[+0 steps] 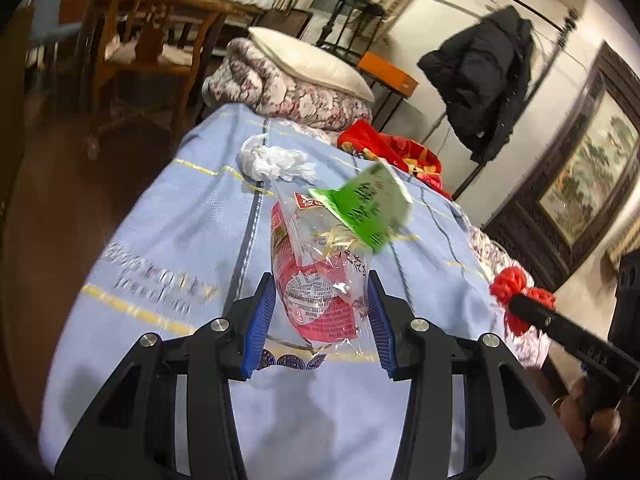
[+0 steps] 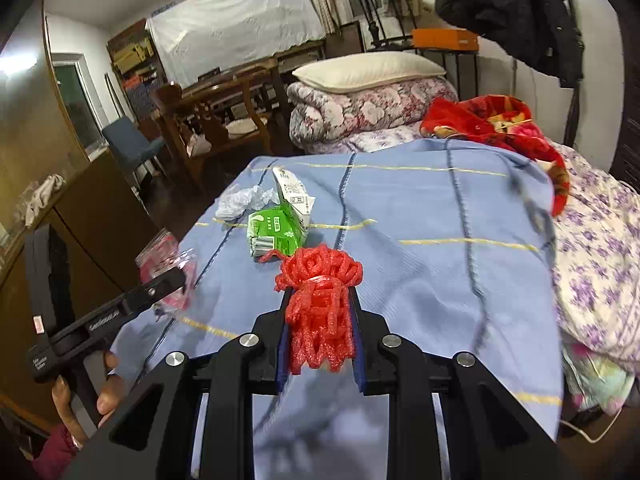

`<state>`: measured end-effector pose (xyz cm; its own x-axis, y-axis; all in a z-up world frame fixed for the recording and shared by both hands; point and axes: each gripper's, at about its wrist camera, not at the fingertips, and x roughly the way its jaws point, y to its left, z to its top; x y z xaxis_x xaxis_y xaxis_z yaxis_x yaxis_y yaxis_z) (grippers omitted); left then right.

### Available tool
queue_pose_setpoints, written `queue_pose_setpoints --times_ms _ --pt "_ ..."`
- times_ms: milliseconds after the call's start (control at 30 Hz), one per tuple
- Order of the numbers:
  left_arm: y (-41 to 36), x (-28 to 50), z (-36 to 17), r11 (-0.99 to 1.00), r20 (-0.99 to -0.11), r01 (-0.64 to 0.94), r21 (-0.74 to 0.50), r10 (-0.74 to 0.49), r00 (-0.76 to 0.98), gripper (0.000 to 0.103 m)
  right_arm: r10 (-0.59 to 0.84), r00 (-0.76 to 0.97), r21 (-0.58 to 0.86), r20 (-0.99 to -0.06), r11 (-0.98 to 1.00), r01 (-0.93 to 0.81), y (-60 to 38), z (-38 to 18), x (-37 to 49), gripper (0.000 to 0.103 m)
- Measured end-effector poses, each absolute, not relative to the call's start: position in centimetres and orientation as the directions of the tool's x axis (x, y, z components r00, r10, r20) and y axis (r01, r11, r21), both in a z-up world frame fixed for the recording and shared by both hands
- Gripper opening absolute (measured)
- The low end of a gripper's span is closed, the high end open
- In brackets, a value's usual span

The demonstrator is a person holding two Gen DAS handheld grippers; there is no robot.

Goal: Collect trash
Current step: 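Lift the clear plastic bag with the left tool while the right tool grasps the red yarn bundle, then carry the clear bag and red yarn with both tools over the red wastebasket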

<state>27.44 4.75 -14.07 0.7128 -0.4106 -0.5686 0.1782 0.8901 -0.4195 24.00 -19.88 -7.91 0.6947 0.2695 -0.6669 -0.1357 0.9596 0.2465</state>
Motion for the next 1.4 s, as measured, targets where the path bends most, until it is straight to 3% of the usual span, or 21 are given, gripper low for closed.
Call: queue_pose_setpoints --times_ms 467,833,1133,1400 --pt "-2.1 16.3 -5.7 0.867 -0.453 0.347 -0.358 -0.487 0.747 0.046 0.276 0.803 0.278 -0.528 0.95 -0.144 -26.1 -2.7 12.0 0.025" --pt "-10.6 8.7 -3.0 0.817 -0.417 0.505 -0.277 -0.576 0.703 0.046 0.217 0.88 0.302 -0.423 0.949 -0.089 -33.1 -1.2 1.9 0.025" --pt "-19.9 3.3 -3.4 0.738 -0.487 0.64 -0.214 -0.649 0.585 0.046 0.102 0.931 0.35 -0.351 0.936 0.03 -42.0 -2.9 -7.1 0.025" --pt "-29.2 1.8 -7.1 0.656 -0.612 0.74 -0.146 -0.648 0.454 0.046 -0.029 0.921 0.382 -0.389 0.905 0.189 -49.7 -7.0 -11.3 0.025"
